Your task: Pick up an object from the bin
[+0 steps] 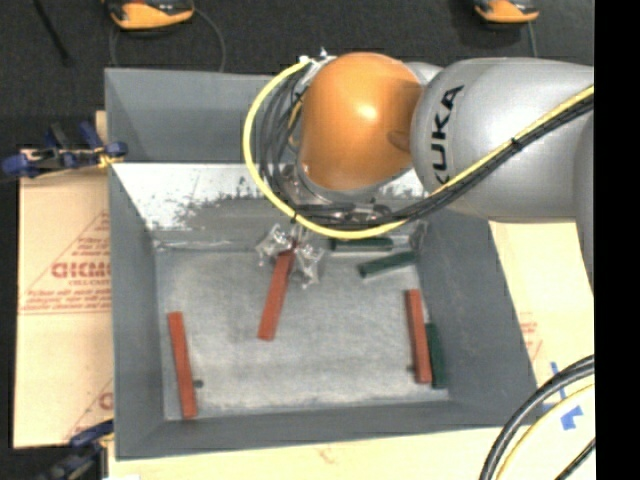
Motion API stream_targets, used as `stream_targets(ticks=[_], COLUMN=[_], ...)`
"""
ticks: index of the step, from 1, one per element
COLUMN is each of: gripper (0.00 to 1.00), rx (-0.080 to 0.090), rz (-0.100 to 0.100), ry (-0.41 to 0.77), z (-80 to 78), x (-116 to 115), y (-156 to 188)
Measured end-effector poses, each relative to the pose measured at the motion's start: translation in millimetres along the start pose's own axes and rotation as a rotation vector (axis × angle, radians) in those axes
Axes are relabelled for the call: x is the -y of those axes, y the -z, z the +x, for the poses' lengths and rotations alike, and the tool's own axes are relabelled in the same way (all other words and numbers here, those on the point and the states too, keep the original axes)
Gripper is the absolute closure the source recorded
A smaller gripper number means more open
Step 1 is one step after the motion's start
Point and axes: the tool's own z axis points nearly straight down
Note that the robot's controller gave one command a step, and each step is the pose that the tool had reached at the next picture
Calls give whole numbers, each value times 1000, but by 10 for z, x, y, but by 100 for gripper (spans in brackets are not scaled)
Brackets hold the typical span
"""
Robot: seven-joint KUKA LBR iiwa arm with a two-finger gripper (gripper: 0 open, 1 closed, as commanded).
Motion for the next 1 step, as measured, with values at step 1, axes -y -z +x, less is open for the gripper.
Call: stream_targets(ticks=[1], gripper=[100], rx=[0], rz=[0], ry=[94], z=[-74], x=[150], y=[690])
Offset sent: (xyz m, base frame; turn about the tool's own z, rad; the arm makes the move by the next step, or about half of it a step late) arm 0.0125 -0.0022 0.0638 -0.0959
